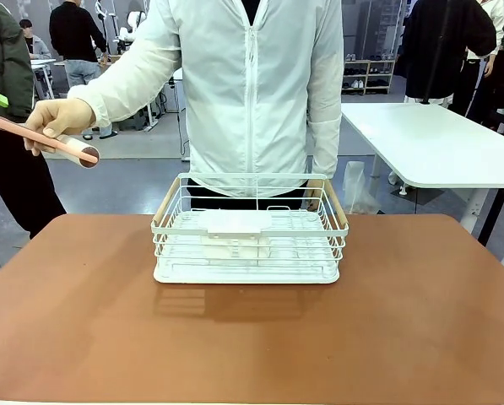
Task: Clean the table.
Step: Pick up the Lint Roller when the human hands it over.
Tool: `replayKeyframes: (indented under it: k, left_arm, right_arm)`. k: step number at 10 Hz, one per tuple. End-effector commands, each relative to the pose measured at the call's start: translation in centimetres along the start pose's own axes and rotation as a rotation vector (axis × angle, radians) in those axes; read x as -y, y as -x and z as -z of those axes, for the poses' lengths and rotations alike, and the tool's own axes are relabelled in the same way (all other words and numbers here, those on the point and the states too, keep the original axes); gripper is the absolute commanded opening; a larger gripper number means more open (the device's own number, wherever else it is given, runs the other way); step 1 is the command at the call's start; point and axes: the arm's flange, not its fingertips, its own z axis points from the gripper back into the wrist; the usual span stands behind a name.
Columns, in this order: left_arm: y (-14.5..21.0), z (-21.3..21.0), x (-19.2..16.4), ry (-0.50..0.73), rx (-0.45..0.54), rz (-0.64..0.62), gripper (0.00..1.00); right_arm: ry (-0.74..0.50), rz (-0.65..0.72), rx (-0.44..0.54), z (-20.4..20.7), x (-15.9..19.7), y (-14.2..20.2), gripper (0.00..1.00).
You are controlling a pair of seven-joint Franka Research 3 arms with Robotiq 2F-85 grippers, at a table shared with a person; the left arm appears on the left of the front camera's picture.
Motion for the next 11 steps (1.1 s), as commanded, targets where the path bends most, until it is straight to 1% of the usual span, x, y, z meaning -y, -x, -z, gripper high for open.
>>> replayKeyframes:
  k: [1, 2, 3, 4, 6, 7, 8, 10, 11]
  left_arm:
    - [0.0, -0.3, -0.3, 0.0, 0.019, 0.035, 1.0]
    - [0.0, -0.3, -0.3, 0.0, 0.019, 0.035, 1.0]
    - [0.0, -0.1, 0.0, 0.005, 0.0, 0.005, 1.0]
    - [0.8, -0.2, 0.8, -0.058, -0.008, -0.052, 1.0]
    - [1.8, -0.2, 2.0, -0.136, -0.049, -0.167, 1.0]
    - [1.8, 0.0, 2.2, -0.163, -0.035, -0.227, 1.0]
    - [1.6, 0.3, 2.1, -0.173, -0.019, -0.271, 1.0]
    - [1.5, 0.6, 2.5, -0.116, 0.005, -0.361, 1.0]
    - [1.3, 1.0, 2.6, -0.11, 0.025, -0.411, 1.0]
  right_arm:
    - [-0.001, -0.012, 0.002, 0.0, -0.3, 0.0, 1.0]
    - [-0.001, -0.012, 0.002, 0.0, -0.3, 0.0, 1.0]
    - [-0.001, -0.012, 0.002, 0.0, -0.3, 0.0, 1.0]
    - [-0.001, -0.012, 0.002, 0.0, -0.3, 0.0, 1.0]
    - [-0.001, -0.012, 0.002, 0.0, -0.3, 0.0, 1.0]
    - [-0.001, -0.012, 0.002, 0.0, -0.3, 0.0, 1.0]
    - [-0.001, -0.012, 0.002, 0.0, -0.3, 0.0, 1.0]
    - [-0.001, -0.012, 0.002, 0.0, -0.3, 0.0, 1.0]
    - [-0.001, -0.012, 0.002, 0.0, -0.3, 0.0, 1.0]
